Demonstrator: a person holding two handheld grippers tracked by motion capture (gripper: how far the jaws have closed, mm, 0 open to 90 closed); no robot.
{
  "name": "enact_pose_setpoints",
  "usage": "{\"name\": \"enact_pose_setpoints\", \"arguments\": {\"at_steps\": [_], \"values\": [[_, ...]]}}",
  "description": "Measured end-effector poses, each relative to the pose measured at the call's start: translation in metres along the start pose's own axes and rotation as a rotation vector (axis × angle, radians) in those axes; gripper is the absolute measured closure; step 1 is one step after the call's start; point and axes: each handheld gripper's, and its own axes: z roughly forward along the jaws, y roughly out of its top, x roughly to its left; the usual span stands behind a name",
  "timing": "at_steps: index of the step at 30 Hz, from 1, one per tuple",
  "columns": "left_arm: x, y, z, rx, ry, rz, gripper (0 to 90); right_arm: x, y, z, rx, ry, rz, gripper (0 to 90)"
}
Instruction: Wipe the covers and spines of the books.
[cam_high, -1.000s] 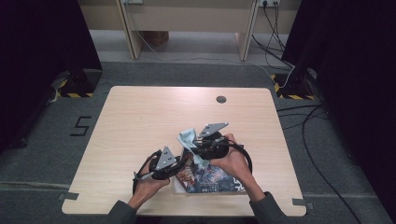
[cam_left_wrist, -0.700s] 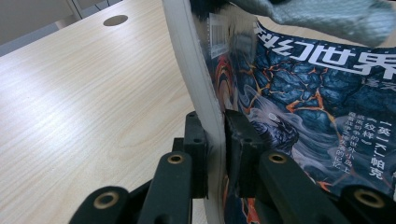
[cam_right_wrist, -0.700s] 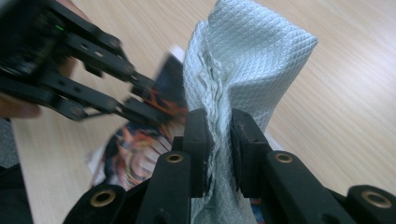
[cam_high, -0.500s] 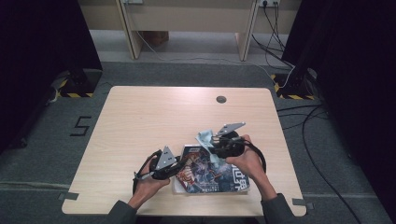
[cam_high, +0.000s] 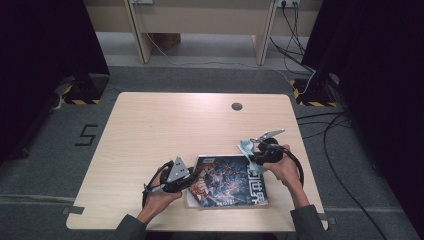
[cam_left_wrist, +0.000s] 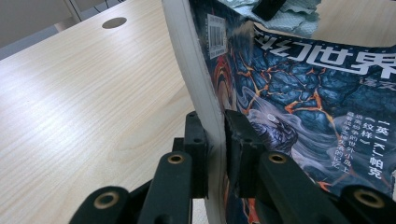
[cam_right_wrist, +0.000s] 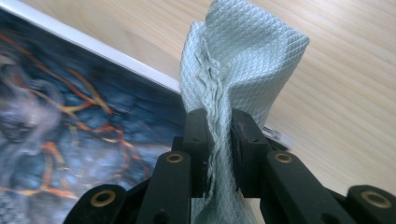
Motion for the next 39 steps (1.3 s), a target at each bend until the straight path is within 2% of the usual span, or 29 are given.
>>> {"name": "enact_pose_setpoints", "arguments": {"at_steps": [6, 8, 9, 11, 16, 21, 23, 26, 29, 33, 36, 39], "values": [[0.000, 0.000, 0.000, -0.003, 0.000, 0.003, 79.7, -0.023, -0.009, 0.006, 0.042, -0.037, 0.048, 78.3], [0.000, 0.001, 0.000, -0.003, 0.000, 0.004, 79.8, -0.027, -0.012, 0.006, 0.047, -0.042, 0.064, 78.3], [0.000, 0.001, 0.000, -0.002, -0.001, 0.006, 79.8, -0.027, -0.012, 0.006, 0.045, -0.041, 0.053, 78.3], [0.000, 0.001, 0.000, -0.003, 0.000, 0.006, 79.8, -0.023, -0.009, 0.004, 0.052, -0.047, 0.037, 78.3], [0.000, 0.001, 0.000, -0.003, 0.001, 0.007, 79.8, 0.000, 0.004, 0.002, 0.025, -0.010, -0.031, 78.3], [0.000, 0.001, -0.001, -0.005, -0.001, 0.008, 79.7, 0.024, 0.016, -0.005, -0.015, 0.075, -0.075, 78.3], [0.000, 0.001, -0.001, -0.008, -0.001, 0.007, 79.8, 0.029, 0.019, -0.006, -0.034, 0.090, -0.102, 78.3], [-0.001, 0.002, -0.001, -0.009, -0.001, 0.015, 79.8, 0.031, 0.020, -0.007, -0.032, 0.098, -0.107, 78.3], [-0.001, 0.001, -0.001, -0.007, -0.001, 0.015, 79.8, 0.022, 0.018, -0.005, -0.010, 0.092, -0.081, 78.3], [-0.001, 0.002, -0.001, -0.008, -0.003, 0.017, 79.9, -0.002, 0.006, 0.001, 0.025, 0.048, -0.018, 78.4], [-0.001, 0.002, -0.001, -0.012, -0.003, 0.019, 80.0, -0.026, -0.006, 0.007, 0.065, 0.001, 0.051, 78.4], [-0.001, 0.002, -0.001, -0.014, -0.004, 0.018, 80.0, -0.041, -0.014, 0.011, 0.077, -0.003, 0.088, 78.4]]}}
